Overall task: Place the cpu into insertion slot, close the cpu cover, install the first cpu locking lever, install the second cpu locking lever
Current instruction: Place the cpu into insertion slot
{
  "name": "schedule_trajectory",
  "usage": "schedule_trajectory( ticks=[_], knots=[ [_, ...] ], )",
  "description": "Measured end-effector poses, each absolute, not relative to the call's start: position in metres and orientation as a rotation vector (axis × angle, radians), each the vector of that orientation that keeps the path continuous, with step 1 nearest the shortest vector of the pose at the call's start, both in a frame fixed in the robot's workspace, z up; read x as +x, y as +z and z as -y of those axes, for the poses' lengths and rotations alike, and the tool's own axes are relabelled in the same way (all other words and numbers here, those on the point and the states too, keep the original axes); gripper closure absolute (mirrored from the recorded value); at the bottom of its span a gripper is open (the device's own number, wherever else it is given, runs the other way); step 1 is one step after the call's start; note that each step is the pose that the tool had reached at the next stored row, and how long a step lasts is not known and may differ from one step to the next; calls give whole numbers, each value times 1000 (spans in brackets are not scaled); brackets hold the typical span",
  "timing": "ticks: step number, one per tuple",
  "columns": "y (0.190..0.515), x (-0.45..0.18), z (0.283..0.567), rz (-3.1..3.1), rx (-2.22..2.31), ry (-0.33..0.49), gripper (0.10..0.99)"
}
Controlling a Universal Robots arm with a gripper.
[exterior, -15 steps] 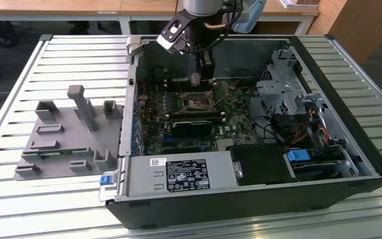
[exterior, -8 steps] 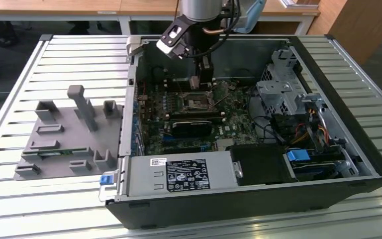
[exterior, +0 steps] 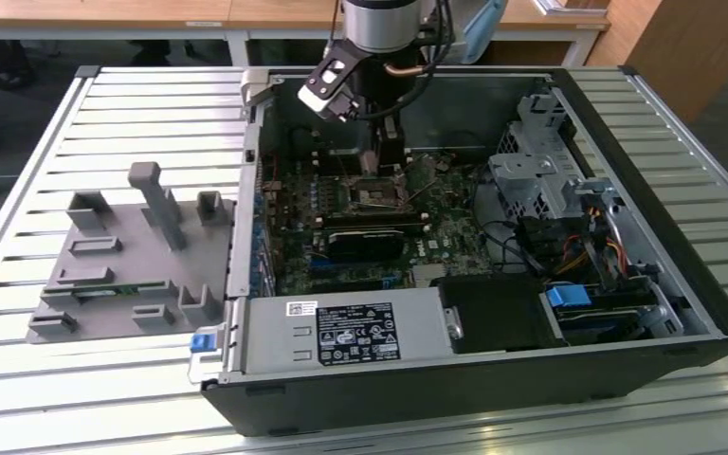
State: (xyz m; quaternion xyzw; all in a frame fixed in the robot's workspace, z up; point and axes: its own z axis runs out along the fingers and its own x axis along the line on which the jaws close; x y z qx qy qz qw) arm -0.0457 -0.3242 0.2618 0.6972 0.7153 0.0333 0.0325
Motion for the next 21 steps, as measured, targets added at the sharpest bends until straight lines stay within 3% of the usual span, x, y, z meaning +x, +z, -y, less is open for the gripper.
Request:
schedule_trajectory(
  ticks=[21],
  knots=[
    [231,-47,319,-2170,2177,101,557]
  ],
)
